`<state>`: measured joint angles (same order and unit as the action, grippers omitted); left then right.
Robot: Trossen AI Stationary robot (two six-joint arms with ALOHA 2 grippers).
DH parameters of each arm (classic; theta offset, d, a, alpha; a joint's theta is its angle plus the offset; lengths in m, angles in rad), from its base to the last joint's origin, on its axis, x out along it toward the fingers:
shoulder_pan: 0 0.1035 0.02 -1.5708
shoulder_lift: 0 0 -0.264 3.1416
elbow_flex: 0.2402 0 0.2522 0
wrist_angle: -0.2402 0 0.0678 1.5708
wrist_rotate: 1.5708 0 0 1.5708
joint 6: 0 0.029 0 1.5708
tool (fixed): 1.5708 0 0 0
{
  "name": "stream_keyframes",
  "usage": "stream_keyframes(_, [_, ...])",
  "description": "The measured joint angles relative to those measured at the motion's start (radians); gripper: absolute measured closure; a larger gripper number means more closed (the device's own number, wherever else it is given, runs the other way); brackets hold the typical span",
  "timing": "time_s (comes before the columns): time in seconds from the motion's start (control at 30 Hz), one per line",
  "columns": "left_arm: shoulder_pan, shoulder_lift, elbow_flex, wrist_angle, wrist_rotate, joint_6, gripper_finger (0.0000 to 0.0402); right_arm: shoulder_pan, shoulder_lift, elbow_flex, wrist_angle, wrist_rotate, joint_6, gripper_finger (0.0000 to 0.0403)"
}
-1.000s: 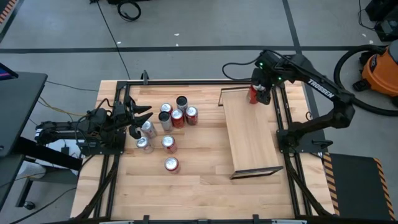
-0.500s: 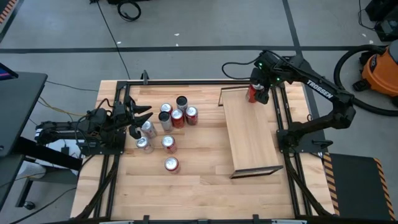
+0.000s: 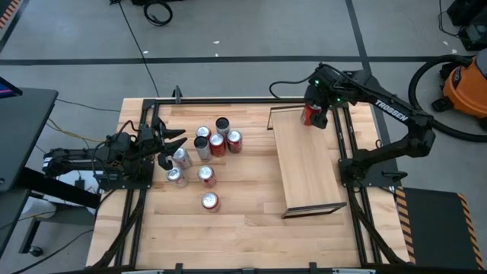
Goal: Place canned beverage on shelf
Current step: Put the right red black soda can on the shelf, then put the top red white soda can on the shelf
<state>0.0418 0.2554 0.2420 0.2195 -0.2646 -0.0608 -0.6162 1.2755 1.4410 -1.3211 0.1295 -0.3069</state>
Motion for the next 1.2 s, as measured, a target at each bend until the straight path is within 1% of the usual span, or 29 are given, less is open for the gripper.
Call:
stream_keyframes(0.17, [0.0, 0.0, 0.0, 0.0, 0.0, 0.0, 0.0246, 0.0, 0.0, 0.0, 0.03, -0.016, 0.0, 0.0004])
stream_keyframes(0.47, [0.0, 0.0, 0.0, 0.0, 0.0, 0.0, 0.0246, 0.014, 0.0, 0.001, 0.153, -0.025, -0.01, 0.0004])
stream_keyframes(0.63, [0.0, 0.0, 0.0, 0.0, 0.0, 0.001, 0.0246, 0.064, 0.0, 0.001, 0.235, -0.018, -0.029, 0.0005])
stream_keyframes(0.87, [0.0, 0.0, 0.0, 0.0, 0.0, 0.0, 0.0246, 0.188, 0.002, 0.001, 0.388, -0.013, -0.023, 0.0006])
stream_keyframes(0.97, [0.0, 0.0, 0.0, 0.0, 0.0, -0.003, 0.0246, 0.239, 0.029, 0.003, 0.411, 0.037, -0.001, 0.0007])
stream_keyframes(1.03, [0.0, 0.0, 0.0, 0.0, 0.0, -0.003, 0.0246, 0.27, 0.066, 0.008, 0.404, 0.045, 0.019, 0.0009])
stream_keyframes(1.2, [0.0, 0.0, 0.0, 0.001, 0.0, -0.004, 0.0246, 0.347, 0.224, 0.095, 0.445, 0.04, 0.051, 0.0009])
